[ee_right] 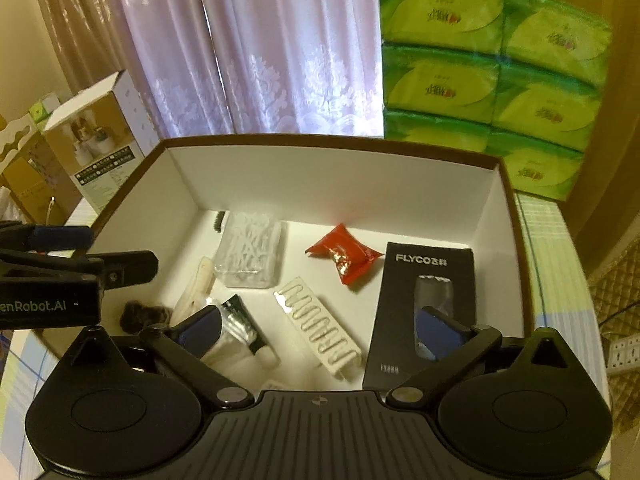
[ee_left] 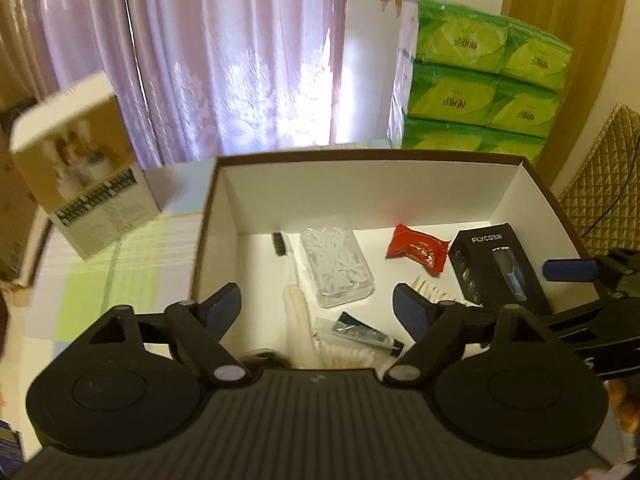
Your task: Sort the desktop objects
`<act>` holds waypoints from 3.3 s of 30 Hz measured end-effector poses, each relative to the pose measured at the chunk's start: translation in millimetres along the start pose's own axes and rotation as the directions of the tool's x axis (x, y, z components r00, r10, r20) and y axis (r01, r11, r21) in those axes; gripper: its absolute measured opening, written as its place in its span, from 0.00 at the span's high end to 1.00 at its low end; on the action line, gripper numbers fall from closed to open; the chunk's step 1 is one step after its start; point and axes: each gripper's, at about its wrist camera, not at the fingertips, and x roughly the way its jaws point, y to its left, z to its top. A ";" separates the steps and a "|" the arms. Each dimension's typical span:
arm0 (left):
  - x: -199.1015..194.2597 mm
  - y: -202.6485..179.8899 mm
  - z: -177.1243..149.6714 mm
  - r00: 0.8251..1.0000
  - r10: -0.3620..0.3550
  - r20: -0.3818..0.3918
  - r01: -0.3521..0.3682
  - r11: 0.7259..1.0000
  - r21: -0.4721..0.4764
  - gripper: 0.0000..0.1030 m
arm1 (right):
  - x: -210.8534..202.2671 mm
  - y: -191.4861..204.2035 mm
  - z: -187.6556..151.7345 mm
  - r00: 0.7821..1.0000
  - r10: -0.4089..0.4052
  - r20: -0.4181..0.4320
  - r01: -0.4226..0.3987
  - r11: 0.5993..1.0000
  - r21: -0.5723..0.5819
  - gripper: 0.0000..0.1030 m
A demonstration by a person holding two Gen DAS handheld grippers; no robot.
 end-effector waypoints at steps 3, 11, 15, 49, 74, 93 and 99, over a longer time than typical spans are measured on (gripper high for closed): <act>-18.2 -2.8 -5.5 1.000 0.011 0.027 -0.011 1.000 0.020 0.18 | -16.0 0.5 -7.1 1.000 -0.006 0.023 0.006 1.000 0.008 0.02; -62.2 -5.1 -22.6 0.997 0.027 0.075 -0.028 1.000 0.008 0.12 | -58.5 6.2 -29.0 0.997 -0.025 0.069 0.026 1.000 -0.001 0.02; -83.5 -5.5 -32.4 0.994 0.044 0.097 -0.045 0.999 0.001 0.11 | -77.1 10.0 -40.1 0.996 -0.037 0.087 0.038 0.999 -0.011 0.02; -231.0 -37.0 -147.7 0.993 0.077 0.087 -0.073 0.997 -0.039 0.08 | -216.4 45.4 -146.7 0.983 -0.012 0.183 0.022 0.998 -0.051 0.02; -268.1 -52.3 -181.2 0.988 0.124 0.095 -0.120 0.992 -0.047 0.04 | -246.9 54.3 -189.2 0.985 -0.001 0.175 0.014 0.997 -0.073 0.02; -273.5 -60.8 -205.8 0.991 0.123 0.054 -0.120 0.992 -0.049 0.03 | -252.7 58.4 -203.2 0.988 0.001 0.157 0.010 0.997 -0.072 0.02; -272.3 -61.1 -208.2 0.991 0.124 0.045 -0.122 0.991 -0.051 0.03 | -252.4 58.5 -204.2 0.989 0.001 0.150 0.010 0.997 -0.074 0.02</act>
